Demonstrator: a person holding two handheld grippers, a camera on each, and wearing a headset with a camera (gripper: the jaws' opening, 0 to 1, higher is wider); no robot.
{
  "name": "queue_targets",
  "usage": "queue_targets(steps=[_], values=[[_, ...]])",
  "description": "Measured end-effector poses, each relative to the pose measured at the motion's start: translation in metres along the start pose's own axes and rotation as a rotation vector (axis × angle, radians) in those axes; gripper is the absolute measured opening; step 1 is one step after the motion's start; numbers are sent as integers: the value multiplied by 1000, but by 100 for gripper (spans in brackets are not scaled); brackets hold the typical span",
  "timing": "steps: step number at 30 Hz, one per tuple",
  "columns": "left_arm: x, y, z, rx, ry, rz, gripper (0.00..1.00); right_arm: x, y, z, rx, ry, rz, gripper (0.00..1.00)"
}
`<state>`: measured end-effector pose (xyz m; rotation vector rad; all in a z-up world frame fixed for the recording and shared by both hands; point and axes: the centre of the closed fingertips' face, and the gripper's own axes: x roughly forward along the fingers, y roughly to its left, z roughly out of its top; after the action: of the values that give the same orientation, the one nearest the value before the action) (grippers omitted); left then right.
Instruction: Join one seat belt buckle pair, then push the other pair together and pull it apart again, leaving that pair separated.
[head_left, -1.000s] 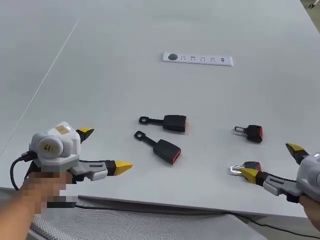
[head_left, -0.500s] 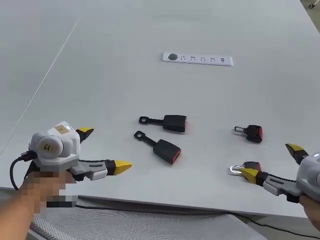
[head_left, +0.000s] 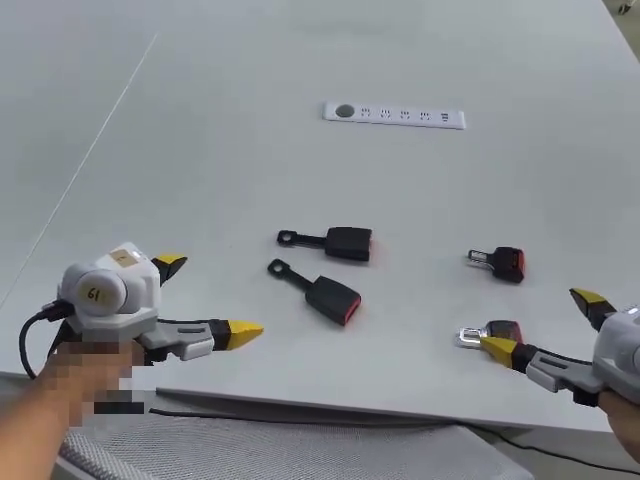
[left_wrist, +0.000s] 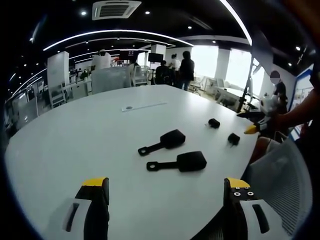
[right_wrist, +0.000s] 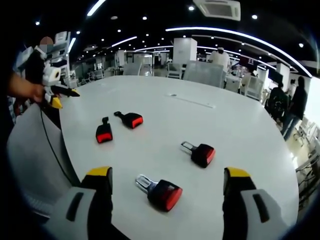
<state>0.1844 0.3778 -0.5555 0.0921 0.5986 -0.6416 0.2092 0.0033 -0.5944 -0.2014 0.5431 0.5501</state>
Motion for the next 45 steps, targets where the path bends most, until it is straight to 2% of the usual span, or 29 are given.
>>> queue_targets(steps=[20, 37, 43, 45], values=[[9, -6, -4, 41, 31, -26, 97, 1, 3, -9, -2, 26, 16, 92], [30, -15, -8, 75, 72, -57, 95, 8, -1, -27, -29, 76, 78, 92], [41, -20, -2, 115, 77, -80, 94, 10, -3, -33, -48, 103, 113, 91], [45, -21, -1, 122, 85, -88, 93, 11, -4, -32, -38, 97, 131, 90]])
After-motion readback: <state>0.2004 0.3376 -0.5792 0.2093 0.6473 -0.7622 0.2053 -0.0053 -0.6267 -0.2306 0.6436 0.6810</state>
